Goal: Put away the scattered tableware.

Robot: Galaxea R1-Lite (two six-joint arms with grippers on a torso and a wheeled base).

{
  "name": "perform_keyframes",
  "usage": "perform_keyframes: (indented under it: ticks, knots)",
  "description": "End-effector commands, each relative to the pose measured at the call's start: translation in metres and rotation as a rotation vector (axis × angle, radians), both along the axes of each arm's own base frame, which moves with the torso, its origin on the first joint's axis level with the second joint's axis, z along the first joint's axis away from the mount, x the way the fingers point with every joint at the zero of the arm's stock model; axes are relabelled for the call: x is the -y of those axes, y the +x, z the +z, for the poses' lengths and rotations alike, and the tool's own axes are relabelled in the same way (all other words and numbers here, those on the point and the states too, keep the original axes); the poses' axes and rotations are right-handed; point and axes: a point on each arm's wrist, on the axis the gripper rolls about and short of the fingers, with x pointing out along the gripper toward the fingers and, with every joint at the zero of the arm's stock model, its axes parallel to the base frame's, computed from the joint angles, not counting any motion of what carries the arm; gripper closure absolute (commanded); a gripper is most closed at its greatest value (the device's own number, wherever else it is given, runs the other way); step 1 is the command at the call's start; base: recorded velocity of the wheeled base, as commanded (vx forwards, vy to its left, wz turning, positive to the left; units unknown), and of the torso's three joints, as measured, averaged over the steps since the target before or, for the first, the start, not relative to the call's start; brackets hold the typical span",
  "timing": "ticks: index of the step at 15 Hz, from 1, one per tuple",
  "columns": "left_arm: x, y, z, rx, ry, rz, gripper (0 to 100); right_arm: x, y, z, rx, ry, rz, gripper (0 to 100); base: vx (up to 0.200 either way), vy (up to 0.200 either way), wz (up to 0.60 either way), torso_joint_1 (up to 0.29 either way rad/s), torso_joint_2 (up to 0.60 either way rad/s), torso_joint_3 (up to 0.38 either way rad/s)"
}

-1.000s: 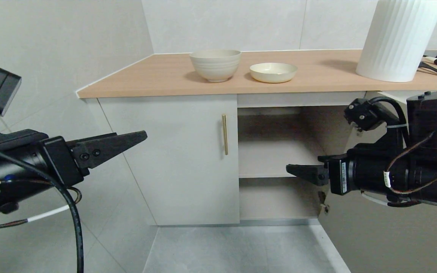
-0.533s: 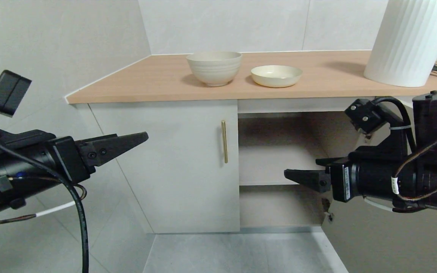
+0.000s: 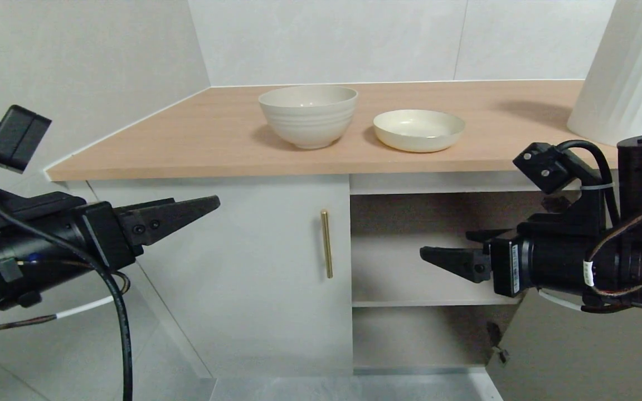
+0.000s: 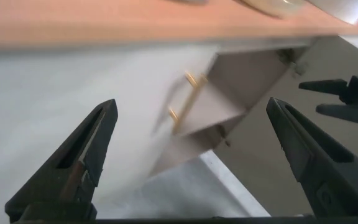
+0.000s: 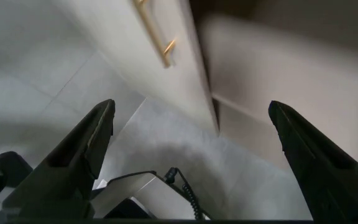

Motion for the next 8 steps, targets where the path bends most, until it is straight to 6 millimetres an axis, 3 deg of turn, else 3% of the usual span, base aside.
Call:
perform_keyframes:
  ticks: [1,8]
  knots:
    - [0.0002,0.0003,-0.0007,-0.003,0.0,-0.001,0,0.0001,-0.0003,-0.0006,-0.002,-0.002,0.001,0,0.0,0.0,0.0,0.0,0.0,0.0]
    - [0.0001,0.0001,0.0009,0.016,-0.005,-0.001,0,0.0003,-0.0012,-0.0007,-0.002,-0.002,0.002,0,0.0,0.0,0.0,0.002,-0.01,-0.004]
